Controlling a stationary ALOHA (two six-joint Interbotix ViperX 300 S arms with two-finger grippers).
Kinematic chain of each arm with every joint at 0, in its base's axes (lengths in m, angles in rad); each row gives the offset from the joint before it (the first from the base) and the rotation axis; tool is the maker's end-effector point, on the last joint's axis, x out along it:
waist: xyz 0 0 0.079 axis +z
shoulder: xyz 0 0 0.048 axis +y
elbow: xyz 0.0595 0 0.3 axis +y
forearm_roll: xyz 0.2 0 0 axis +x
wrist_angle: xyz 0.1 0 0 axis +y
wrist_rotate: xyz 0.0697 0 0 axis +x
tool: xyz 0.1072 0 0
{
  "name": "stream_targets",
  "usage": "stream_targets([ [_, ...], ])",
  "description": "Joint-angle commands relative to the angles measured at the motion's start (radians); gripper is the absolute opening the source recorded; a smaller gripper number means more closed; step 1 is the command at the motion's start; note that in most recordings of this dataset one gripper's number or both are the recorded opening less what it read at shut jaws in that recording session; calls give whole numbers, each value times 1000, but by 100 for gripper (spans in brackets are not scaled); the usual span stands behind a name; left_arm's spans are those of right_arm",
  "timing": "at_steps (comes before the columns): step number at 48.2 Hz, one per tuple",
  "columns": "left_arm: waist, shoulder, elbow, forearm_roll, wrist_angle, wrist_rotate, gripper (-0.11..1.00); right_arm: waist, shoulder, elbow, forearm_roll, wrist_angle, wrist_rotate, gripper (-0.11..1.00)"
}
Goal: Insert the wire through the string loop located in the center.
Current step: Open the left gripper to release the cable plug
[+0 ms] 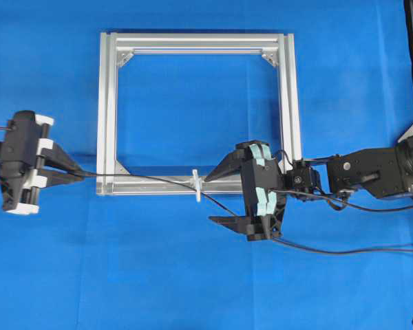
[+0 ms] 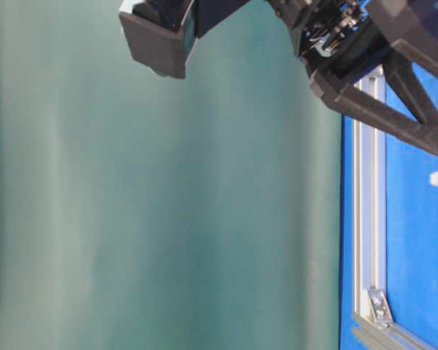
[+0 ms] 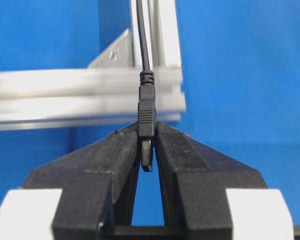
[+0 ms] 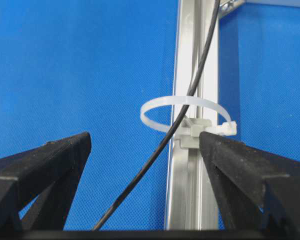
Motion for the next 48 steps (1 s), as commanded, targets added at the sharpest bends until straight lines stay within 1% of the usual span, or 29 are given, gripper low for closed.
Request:
stream_targets([
  [1, 3, -26, 2, 3, 5, 0, 7, 2, -25, -6, -2, -6, -2, 93],
  [13, 3, -15, -5, 3, 6, 12, 7, 2, -26, -6, -2, -6, -2, 93],
  [24, 3, -15, -5, 3, 6, 3, 8, 2, -28, -6, -2, -3, -2, 93],
  [26, 3, -15, -5, 3, 6, 2, 9, 2, -26, -8, -2, -3, -2, 93],
  [27, 3, -15, -5, 3, 6, 2, 12, 2, -28, -6, -2, -3, -2, 93],
  [29, 3, -17, -3, 3, 6, 2, 22, 2, -28, -6, -2, -3, -2, 93],
  [38, 5, -25, 5, 3, 29, 15, 79, 2, -28, -6, -2, -2, -2, 93],
  [40, 8, -26, 2, 5, 29, 15, 86, 2, -28, -6, -2, -3, -2, 93],
  [42, 9, -25, 0, 5, 29, 15, 89, 3, -28, -6, -3, -2, -2, 93],
  [46, 11, -25, -5, 5, 29, 11, 85, 2, -31, -6, -2, -2, -2, 93],
  [48, 11, -26, -8, 5, 29, 11, 84, 2, -37, -8, -2, -2, -2, 93],
])
